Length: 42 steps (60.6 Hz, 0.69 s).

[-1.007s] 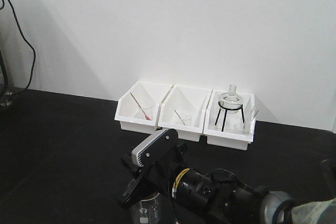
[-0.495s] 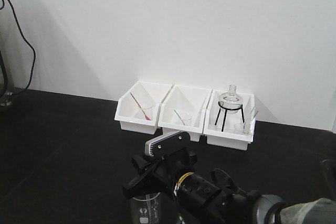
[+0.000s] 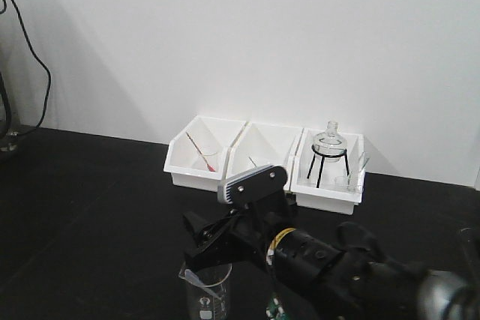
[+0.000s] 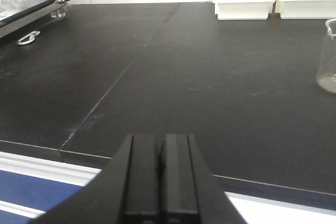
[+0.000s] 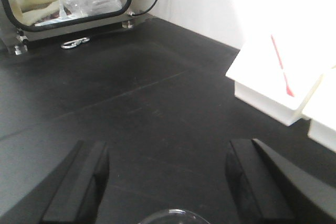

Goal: Grab transparent chemical and place on left bench

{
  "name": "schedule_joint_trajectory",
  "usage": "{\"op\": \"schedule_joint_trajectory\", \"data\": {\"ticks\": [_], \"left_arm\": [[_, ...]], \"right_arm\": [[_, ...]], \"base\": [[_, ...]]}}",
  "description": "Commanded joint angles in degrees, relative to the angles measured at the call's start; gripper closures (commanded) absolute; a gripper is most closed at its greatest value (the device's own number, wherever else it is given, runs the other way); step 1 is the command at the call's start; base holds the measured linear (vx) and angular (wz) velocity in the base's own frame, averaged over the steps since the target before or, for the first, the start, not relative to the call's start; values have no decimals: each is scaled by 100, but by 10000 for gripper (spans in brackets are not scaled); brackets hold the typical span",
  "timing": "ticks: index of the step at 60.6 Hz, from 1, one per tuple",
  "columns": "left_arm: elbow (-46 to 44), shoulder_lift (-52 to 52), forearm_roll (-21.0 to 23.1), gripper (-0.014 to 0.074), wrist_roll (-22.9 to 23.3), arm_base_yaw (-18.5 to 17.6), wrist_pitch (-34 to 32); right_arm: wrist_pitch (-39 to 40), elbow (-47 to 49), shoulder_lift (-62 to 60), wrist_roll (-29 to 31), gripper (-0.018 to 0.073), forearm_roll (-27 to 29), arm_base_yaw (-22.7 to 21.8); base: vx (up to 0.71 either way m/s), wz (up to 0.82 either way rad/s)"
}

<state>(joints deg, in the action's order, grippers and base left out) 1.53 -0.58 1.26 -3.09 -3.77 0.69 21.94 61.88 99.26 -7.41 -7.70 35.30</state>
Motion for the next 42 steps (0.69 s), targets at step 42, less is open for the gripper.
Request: {"op": "schedule_joint_trajectory", "data": {"ticks": [42], "left_arm": [[93, -110, 4, 600, 45, -10, -449]], "right_arm": [[-2130, -3267, -6104, 16, 63, -271, -12]], "base": [[0, 0]]}}
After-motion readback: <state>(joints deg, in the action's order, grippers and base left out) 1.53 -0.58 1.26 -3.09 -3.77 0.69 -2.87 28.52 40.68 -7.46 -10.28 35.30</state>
